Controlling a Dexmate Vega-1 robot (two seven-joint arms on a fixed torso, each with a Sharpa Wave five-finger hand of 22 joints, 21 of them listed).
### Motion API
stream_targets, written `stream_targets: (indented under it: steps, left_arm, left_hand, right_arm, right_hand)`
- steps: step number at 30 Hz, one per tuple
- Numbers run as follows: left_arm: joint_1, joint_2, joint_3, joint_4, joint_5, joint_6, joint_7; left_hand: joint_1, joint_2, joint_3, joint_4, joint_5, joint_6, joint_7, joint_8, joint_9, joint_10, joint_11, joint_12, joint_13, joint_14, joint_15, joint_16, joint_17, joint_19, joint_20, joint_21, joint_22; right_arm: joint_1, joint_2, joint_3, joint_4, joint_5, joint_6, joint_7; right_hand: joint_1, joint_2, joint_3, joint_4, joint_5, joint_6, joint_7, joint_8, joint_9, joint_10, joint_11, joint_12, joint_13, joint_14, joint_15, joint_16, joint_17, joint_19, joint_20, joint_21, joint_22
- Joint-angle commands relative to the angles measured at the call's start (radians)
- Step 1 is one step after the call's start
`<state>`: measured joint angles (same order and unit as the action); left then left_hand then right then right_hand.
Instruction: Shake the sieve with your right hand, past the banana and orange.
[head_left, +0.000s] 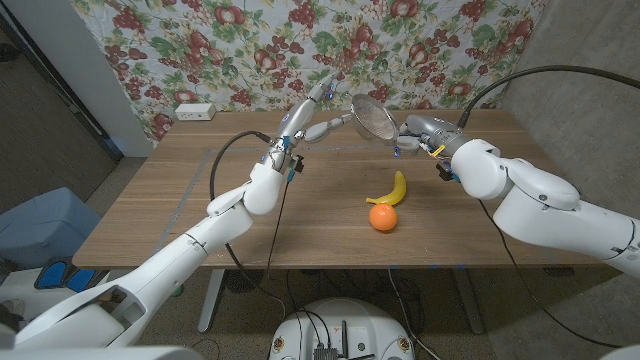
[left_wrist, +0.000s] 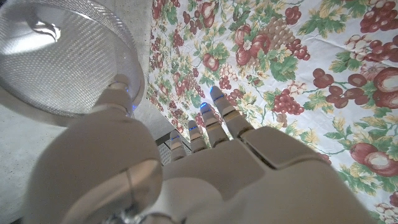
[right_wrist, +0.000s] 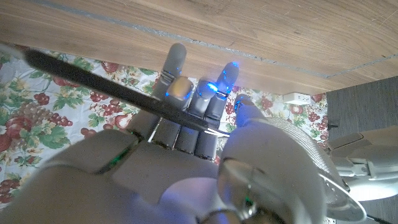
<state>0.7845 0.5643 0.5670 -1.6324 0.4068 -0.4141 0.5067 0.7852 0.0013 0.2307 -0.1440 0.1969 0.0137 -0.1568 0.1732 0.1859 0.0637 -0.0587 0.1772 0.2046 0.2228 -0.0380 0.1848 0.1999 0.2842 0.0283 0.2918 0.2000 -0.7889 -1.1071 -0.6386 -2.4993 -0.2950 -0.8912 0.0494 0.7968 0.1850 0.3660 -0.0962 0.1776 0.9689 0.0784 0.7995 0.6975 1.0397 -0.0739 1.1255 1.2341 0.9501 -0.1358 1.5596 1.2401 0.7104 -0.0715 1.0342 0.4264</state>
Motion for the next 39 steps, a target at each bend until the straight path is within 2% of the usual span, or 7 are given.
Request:
stream_targets:
  steps: [1,11,14,18,22,29,39]
  left_arm:
    - [0.023,0.022,-0.040,0.000,-0.090,-0.038,-0.081]
    - [0.047,0.019,-0.069,0.000,-0.131,-0.051,-0.103]
    - [0.055,0.019,-0.077,-0.006,-0.125,-0.045,-0.099]
    - [0.064,0.017,-0.087,-0.008,-0.126,-0.050,-0.092]
    - [0.074,0.013,-0.098,-0.010,-0.128,-0.055,-0.081]
    - [0.089,0.011,-0.112,-0.017,-0.128,-0.049,-0.072]
    - [0.109,0.010,-0.124,-0.029,-0.154,-0.033,-0.081]
  left_hand:
    - [-0.028,-0.004,0.003,0.001,-0.004,-0.023,-0.003,0.002,-0.001,-0.015,0.000,0.006,0.000,-0.021,-0.043,-0.004,0.003,-0.014,0.009,-0.006,0.002]
    - [-0.061,-0.010,-0.003,0.008,-0.005,-0.059,-0.001,0.001,-0.001,-0.037,0.012,0.007,0.000,-0.039,-0.031,-0.001,0.004,-0.027,0.014,-0.013,0.002]
    - [-0.066,-0.010,-0.003,0.008,-0.005,-0.066,0.000,0.000,-0.001,-0.038,0.013,0.008,-0.001,-0.039,-0.032,0.000,0.005,-0.026,0.015,-0.012,0.002]
    - [-0.070,-0.010,-0.003,0.009,-0.005,-0.075,0.001,-0.001,-0.001,-0.040,0.012,0.009,-0.001,-0.040,-0.033,0.001,0.005,-0.025,0.015,-0.012,0.003]
    - [-0.075,-0.010,-0.003,0.009,-0.005,-0.079,0.003,0.001,-0.001,-0.040,0.012,0.010,-0.001,-0.038,-0.037,0.003,0.005,-0.023,0.015,-0.012,0.003]
    - [-0.081,-0.006,-0.001,0.010,-0.004,-0.080,0.002,0.004,-0.001,-0.038,0.011,0.013,-0.001,-0.036,-0.039,0.006,0.005,-0.018,0.015,-0.010,0.003]
    - [-0.087,-0.002,0.002,0.011,-0.003,-0.086,0.003,0.006,-0.001,-0.038,0.010,0.015,-0.001,-0.035,-0.040,0.008,0.005,-0.015,0.015,-0.009,0.004]
  right_arm:
    - [0.029,0.044,-0.064,0.029,-0.129,-0.046,0.013]
    - [0.021,0.079,-0.060,0.050,-0.160,-0.050,0.013]
    - [0.015,0.089,-0.054,0.061,-0.159,-0.041,0.005]
    - [0.013,0.101,-0.064,0.071,-0.188,-0.044,-0.009]
    - [-0.014,0.114,-0.069,0.091,-0.236,-0.014,-0.076]
    - [-0.100,0.135,-0.041,0.153,-0.328,0.104,-0.255]
    - [-0.149,0.178,0.006,0.197,-0.387,0.150,-0.281]
  right_hand:
    - [-0.009,-0.002,0.004,0.005,0.001,0.009,0.000,0.012,0.004,0.007,-0.004,0.018,0.003,0.007,-0.073,0.008,0.004,0.009,0.005,0.016,0.001]
    - [-0.012,-0.004,0.011,0.005,0.002,-0.001,0.006,0.027,0.021,-0.005,-0.008,0.040,0.004,0.012,-0.071,0.009,0.004,0.001,0.002,0.030,-0.004]
    - [-0.050,0.004,0.007,0.037,0.006,-0.029,0.003,0.047,0.063,-0.023,-0.020,0.063,0.005,0.002,-0.069,0.008,0.005,-0.011,-0.003,0.048,-0.005]
    - [-0.078,0.009,0.010,0.063,0.011,-0.045,-0.002,0.057,0.082,-0.039,-0.033,0.082,0.005,-0.005,-0.070,0.008,0.005,-0.023,-0.005,0.062,-0.006]
    - [-0.112,0.011,0.015,0.098,0.019,-0.063,-0.013,0.073,0.109,-0.063,-0.048,0.105,0.006,-0.016,-0.071,0.007,0.006,-0.037,-0.010,0.079,-0.008]
    - [-0.143,0.004,0.016,0.127,0.026,-0.075,-0.026,0.081,0.123,-0.078,-0.064,0.127,0.007,-0.020,-0.073,0.009,0.006,-0.042,-0.017,0.090,-0.013]
    - [-0.178,0.000,0.025,0.160,0.043,-0.083,-0.032,0.084,0.118,-0.103,-0.076,0.162,0.008,-0.027,-0.072,0.009,0.007,-0.054,-0.019,0.088,-0.039]
